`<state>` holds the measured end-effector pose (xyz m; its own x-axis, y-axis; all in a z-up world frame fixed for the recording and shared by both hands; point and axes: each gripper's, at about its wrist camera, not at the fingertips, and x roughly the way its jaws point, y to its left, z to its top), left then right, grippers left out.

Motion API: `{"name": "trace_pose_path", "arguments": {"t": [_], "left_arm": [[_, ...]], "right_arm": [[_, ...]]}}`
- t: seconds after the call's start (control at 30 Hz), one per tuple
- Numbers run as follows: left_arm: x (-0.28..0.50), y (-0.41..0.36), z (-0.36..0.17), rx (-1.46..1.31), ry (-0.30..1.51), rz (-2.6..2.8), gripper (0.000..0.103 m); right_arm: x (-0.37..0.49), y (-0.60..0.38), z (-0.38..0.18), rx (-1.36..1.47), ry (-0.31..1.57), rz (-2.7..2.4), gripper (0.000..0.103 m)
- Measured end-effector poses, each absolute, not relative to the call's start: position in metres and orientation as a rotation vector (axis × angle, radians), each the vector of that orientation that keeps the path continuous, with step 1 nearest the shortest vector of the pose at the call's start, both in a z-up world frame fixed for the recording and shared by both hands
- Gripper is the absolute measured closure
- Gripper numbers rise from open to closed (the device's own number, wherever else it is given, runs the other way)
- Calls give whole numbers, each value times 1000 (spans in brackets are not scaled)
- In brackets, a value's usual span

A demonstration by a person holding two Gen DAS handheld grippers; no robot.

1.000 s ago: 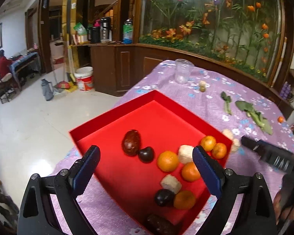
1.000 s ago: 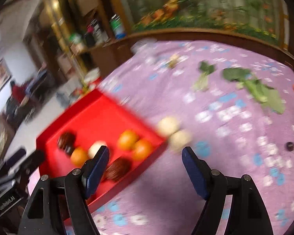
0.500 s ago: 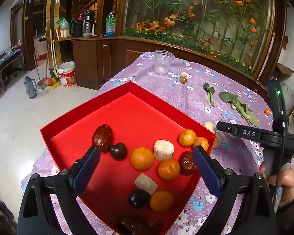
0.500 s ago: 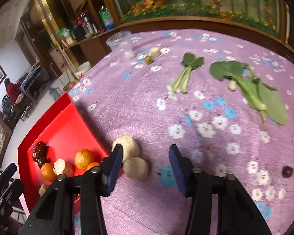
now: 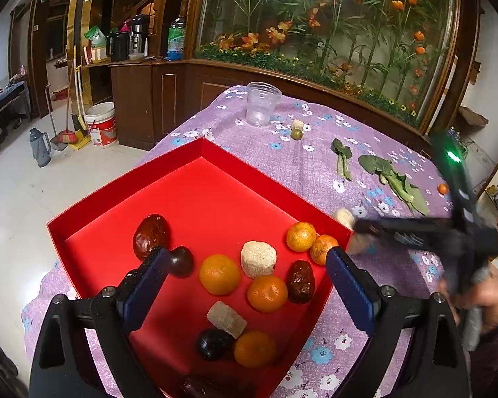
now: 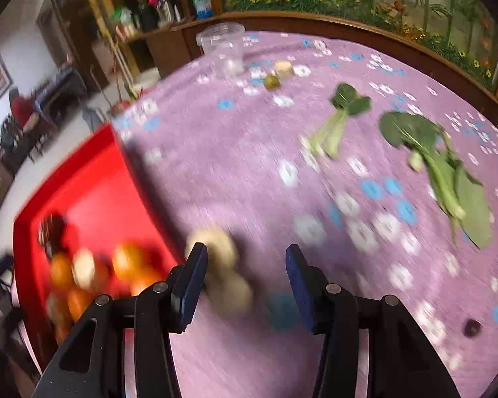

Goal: Organize fruits
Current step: 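Grasp a round yam piece with the left tool while the right tool grasps a yam slice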

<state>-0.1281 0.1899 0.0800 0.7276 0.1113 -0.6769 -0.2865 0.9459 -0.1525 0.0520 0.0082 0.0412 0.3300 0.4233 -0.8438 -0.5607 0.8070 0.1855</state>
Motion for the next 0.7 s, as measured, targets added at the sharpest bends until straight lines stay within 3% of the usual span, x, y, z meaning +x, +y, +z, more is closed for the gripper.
{"name": "trace_pose_path", "arguments": {"t": [0.1, 0.23, 0.5, 0.7], "left_arm": [[-131, 188, 83, -248, 713, 207, 8], [-130, 182, 82, -264, 710, 182, 8], [-133, 176, 94, -248, 706, 174, 8], [-94, 167, 108, -182, 764, 66, 8]], "right_arm": [[37, -37, 48, -241, 1038, 474, 47], [22, -77, 54, -157, 1026, 490, 46], [22, -27, 51, -235, 892, 538, 46], [16, -48, 24, -240, 917, 472, 45]]}}
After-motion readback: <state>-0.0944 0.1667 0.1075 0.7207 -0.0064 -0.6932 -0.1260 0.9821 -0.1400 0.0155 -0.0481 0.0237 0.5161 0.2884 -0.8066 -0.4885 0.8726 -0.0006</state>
